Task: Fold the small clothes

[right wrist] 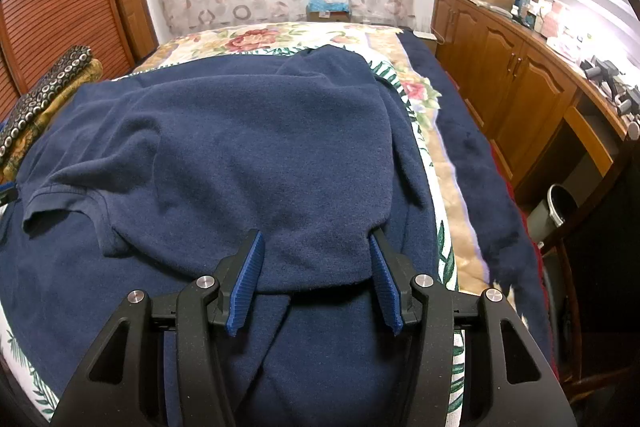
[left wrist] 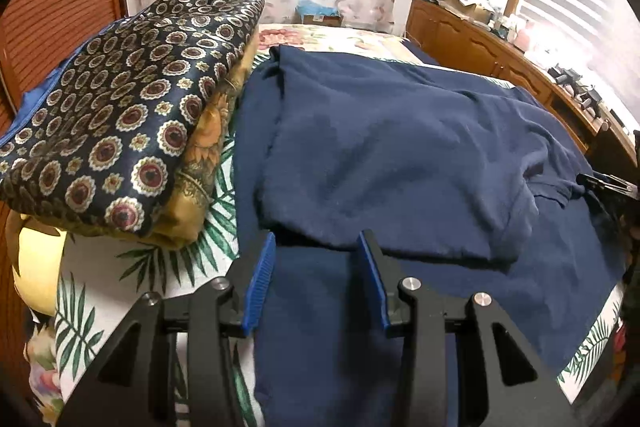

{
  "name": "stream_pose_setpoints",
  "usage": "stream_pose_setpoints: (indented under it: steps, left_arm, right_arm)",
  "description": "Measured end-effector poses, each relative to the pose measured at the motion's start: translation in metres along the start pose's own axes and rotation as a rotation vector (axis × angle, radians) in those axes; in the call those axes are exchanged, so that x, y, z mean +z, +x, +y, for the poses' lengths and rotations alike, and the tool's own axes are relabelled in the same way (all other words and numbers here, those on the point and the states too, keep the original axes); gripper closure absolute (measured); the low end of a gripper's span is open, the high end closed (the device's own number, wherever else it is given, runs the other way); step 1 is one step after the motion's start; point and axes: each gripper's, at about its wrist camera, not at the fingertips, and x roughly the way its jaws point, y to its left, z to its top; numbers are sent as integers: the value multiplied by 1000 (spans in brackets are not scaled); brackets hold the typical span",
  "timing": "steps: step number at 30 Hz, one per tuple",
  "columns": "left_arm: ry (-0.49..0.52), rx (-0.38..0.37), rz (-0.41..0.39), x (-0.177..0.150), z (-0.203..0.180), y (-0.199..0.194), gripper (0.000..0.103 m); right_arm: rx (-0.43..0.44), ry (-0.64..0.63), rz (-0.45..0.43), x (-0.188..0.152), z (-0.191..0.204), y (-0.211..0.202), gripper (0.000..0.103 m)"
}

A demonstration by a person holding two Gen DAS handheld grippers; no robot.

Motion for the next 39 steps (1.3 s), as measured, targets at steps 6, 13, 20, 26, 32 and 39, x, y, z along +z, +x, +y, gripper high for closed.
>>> stream_pose_setpoints:
  steps: [6, 13, 20, 26, 32, 39]
  left_arm:
    - [-67, -26, -16, 13, 12, 6, 75]
    - [-43, -18, -53, 17, 12, 3, 97]
    - [-3, -26, -145, 26, 3, -15, 102]
    - [8, -24, -194, 41, 0, -29, 102]
    - [10, -47, -260, 44, -2, -51, 103]
    - [18, -80, -315, 35, -3, -90, 103]
  right_arm:
    - [0, 0, 0, 0, 0, 0, 50]
    - [-1, 0, 1, 0, 0, 0, 50]
    - [-6, -3, 1, 0, 1, 0, 50]
    - [1, -28, 23, 7, 0, 0, 72]
    - [60, -30, -61, 19, -4, -21, 97]
    - [128, 2, -199, 25, -15, -75, 98]
